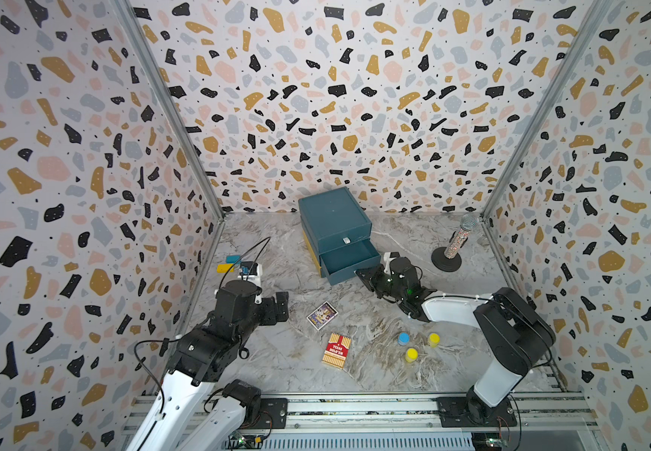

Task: Put the paint cans in the drawer according to color
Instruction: Open the drawer in the storage box.

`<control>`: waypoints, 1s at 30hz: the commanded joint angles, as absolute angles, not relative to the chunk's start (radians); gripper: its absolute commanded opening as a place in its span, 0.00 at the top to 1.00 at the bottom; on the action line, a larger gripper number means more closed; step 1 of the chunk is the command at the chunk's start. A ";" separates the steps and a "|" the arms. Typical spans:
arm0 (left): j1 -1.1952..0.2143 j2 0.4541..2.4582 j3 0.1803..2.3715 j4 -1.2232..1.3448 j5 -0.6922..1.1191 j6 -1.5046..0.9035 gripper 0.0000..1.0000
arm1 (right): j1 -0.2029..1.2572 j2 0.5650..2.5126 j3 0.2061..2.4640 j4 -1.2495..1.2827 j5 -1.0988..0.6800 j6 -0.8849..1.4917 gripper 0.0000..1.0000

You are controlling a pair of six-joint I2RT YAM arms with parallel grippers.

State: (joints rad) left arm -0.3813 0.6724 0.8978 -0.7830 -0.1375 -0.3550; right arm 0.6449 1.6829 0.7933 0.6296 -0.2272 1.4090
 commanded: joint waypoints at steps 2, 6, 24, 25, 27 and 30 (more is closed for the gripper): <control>-0.377 0.667 0.891 -0.747 -0.137 -0.346 0.02 | 0.652 1.617 0.777 0.591 -0.256 1.379 1.00; -0.376 0.666 0.890 -0.746 -0.139 -0.347 0.02 | 0.655 1.580 0.750 0.573 -0.259 1.374 1.00; -0.376 0.667 0.890 -0.747 -0.139 -0.347 0.02 | 0.680 1.505 0.678 0.542 -0.253 1.373 1.00; -0.377 0.668 0.890 -0.746 -0.140 -0.347 0.02 | 0.679 1.508 0.675 0.544 -0.252 1.371 1.00; -0.377 0.668 0.891 -0.746 -0.140 -0.347 0.02 | 0.679 1.515 0.678 0.543 -0.254 1.364 1.00; -0.376 0.668 0.890 -0.747 -0.141 -0.347 0.02 | 0.680 1.509 0.681 0.515 -0.245 1.338 0.71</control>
State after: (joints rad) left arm -0.3813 0.6724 0.8978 -0.7830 -0.1379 -0.3546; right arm 0.6746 1.5383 0.6750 0.5354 -0.2470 1.3766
